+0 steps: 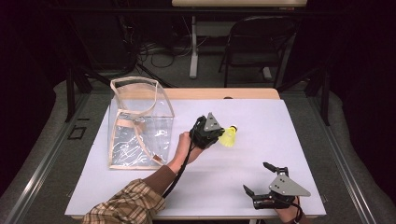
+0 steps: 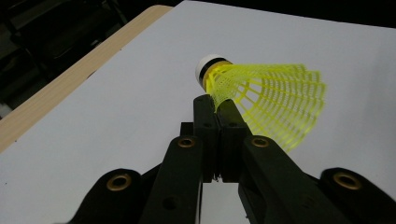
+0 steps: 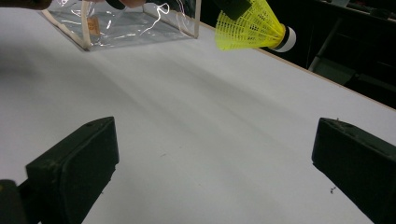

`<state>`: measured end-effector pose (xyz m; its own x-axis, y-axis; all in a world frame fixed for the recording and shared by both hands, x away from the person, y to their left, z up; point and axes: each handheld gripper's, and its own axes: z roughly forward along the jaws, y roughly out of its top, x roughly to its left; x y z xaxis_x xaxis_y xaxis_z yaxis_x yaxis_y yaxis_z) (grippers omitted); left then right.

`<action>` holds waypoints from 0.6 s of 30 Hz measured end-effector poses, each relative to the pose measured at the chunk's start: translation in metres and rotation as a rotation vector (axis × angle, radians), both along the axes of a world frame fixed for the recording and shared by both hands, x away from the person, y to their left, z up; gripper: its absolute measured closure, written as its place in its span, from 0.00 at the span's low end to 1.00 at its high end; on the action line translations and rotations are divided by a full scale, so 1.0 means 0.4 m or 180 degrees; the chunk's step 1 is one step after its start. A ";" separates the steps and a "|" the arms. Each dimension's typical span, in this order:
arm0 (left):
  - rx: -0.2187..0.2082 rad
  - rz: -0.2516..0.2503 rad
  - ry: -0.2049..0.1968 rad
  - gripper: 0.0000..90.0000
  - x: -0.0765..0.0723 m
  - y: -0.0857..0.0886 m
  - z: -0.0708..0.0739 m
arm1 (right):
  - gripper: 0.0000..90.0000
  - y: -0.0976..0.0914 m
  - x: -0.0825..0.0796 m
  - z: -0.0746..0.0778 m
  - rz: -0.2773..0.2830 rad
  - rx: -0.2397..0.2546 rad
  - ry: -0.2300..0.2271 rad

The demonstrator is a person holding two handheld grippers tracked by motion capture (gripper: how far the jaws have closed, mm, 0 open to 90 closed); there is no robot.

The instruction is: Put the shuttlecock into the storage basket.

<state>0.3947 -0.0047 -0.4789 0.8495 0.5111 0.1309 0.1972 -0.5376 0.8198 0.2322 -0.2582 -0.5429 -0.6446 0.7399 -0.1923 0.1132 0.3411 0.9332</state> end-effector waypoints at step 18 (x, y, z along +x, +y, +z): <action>-0.0002 0.0048 -0.0047 0.99 0.003 0.028 0.020 | 0.00 0.000 0.000 0.000 0.0003 -0.0008 0.0004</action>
